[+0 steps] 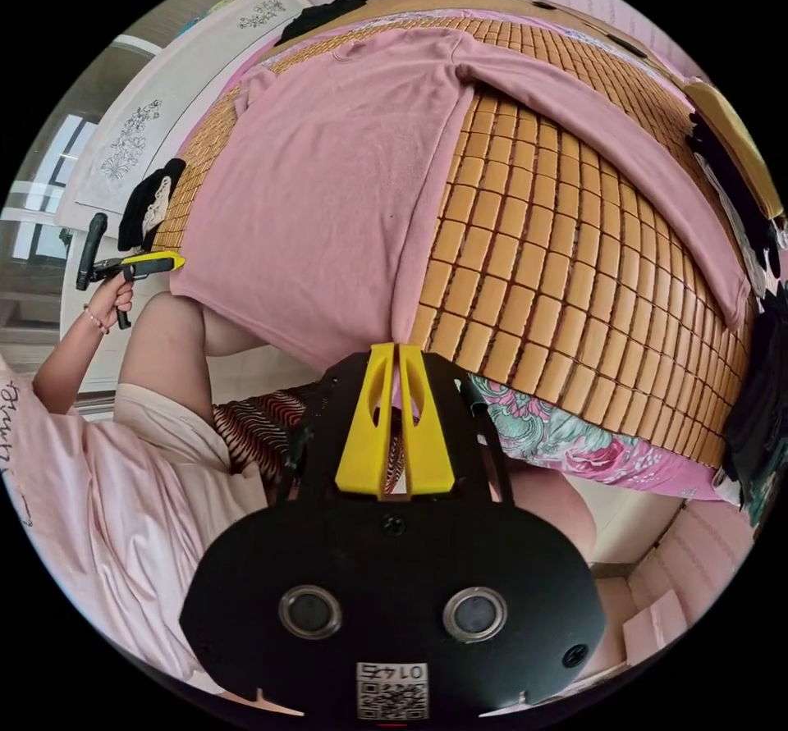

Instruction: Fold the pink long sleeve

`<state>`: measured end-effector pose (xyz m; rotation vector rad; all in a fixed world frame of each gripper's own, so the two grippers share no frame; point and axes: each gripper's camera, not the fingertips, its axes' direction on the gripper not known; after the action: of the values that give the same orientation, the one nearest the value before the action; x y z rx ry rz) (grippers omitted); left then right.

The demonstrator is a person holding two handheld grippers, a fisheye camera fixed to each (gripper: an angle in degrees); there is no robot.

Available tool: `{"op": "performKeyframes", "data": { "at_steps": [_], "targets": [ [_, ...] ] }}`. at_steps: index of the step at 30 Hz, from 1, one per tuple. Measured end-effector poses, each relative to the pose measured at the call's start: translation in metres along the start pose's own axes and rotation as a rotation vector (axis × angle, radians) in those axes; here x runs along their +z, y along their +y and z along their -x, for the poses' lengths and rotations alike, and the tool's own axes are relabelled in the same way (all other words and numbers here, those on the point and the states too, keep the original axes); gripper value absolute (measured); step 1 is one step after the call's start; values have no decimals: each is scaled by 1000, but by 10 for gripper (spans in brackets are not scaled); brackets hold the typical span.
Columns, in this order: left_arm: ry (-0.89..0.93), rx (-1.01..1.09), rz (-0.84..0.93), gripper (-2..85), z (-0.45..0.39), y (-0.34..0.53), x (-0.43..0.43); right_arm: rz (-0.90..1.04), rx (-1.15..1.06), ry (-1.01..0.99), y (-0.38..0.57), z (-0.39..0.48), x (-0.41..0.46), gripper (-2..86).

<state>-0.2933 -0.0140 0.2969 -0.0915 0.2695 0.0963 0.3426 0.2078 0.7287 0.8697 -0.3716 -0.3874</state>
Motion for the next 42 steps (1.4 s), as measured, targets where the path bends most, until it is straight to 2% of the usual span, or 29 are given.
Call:
{"op": "performKeyframes", "data": {
  "at_steps": [2, 4, 8, 11, 14, 17, 22, 25, 27, 31, 35, 38, 40, 42],
  "targets": [
    [-27, 84, 12, 31, -9, 5, -9, -1, 13, 13, -1, -5, 3, 2],
    [27, 124, 30, 21, -13, 11, -15, 1, 39, 40, -1, -13, 11, 4],
    [79, 194, 32, 33, -17, 29, -28, 82, 67, 53, -10, -25, 46, 17],
    [108, 141, -26, 54, 9, 41, -52, 156, 77, 118, -31, -29, 62, 74],
    [121, 32, -155, 52, 57, 49, -85, 112, -47, 212, -82, -7, 54, 94],
    [110, -49, -301, 49, 109, 33, -110, -1, -287, 165, -176, 51, 50, 92],
    [203, -119, -470, 56, 144, -33, -127, -178, -761, 119, -365, 233, 91, 89],
    [253, -150, -504, 56, 139, -71, -125, -215, -843, 130, -451, 318, 140, 91],
    [285, -134, -514, 55, 131, -86, -126, -172, -832, 111, -496, 351, 178, 102],
    [203, -76, -350, 50, 113, -112, -104, -24, -717, 135, -561, 380, 267, 143],
    [168, -39, -389, 49, 111, -98, -111, 60, -717, 234, -569, 376, 315, 62],
    [253, -40, -457, 55, 121, -69, -123, -24, -850, 96, -546, 370, 296, 35],
    [291, -35, -515, 57, 129, -33, -138, -132, -1147, -77, -496, 366, 250, 32],
    [308, -45, -569, 57, 138, 13, -154, -141, -1351, -228, -457, 355, 216, 34]
  ]
}}
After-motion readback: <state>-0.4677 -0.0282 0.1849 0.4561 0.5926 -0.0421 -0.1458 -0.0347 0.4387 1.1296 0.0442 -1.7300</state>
